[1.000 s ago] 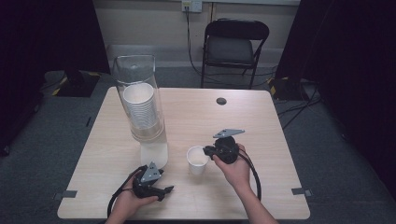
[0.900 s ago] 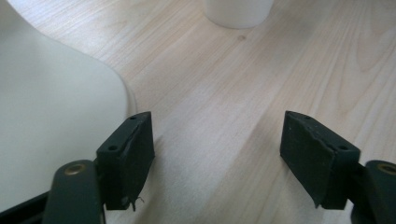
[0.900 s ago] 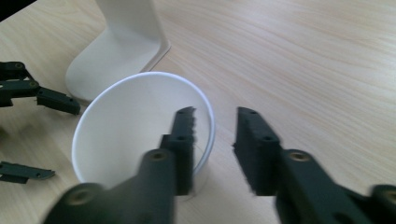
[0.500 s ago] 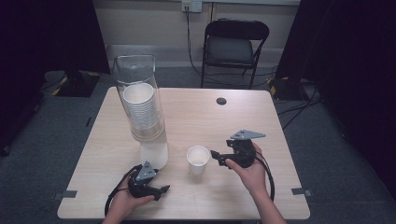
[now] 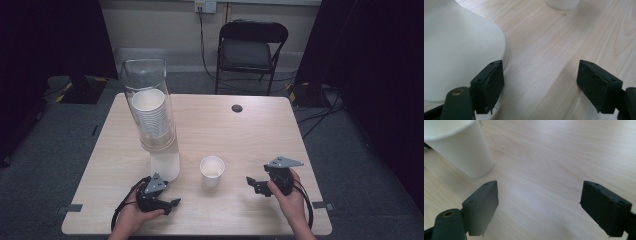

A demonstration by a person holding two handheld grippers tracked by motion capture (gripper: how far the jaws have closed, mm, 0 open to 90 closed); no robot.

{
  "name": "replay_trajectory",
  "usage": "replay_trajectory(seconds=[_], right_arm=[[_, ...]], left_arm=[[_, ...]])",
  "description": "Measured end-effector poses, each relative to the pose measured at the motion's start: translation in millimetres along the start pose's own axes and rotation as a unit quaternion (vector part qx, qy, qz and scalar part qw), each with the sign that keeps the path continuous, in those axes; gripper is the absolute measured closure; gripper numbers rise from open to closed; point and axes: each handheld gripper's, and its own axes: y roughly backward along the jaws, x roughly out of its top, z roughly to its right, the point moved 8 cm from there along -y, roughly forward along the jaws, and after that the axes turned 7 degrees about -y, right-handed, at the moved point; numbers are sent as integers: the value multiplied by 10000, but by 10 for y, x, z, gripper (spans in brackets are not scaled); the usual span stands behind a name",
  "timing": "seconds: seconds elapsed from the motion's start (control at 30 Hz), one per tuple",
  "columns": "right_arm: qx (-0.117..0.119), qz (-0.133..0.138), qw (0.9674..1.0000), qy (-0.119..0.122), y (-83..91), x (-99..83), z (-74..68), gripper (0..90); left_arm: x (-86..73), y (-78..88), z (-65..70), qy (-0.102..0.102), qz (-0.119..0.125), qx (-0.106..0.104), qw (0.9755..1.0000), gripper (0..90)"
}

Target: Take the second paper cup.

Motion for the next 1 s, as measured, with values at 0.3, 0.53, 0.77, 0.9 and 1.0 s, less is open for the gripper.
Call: replay_trajectory(seconds=[0.3,0.53,0.77,0.9,1.0], right_arm=[[-447,-356,9983,102,-130,-384,205,145],[-564,-234,9980,153,-141,-419,238,139],[-562,-239,9980,153,-142,-422,240,135],[-566,-236,9980,145,-142,-423,240,135],[-568,-235,9980,146,-142,-423,240,135]], left_arm=[[-16,11,-8,24,-12,16,10000,205],[-16,11,-11,15,-11,26,10000,202],[-33,56,-44,195,65,139,9997,200],[9,151,-112,446,326,183,9983,200],[37,211,-164,481,391,276,9977,200]])
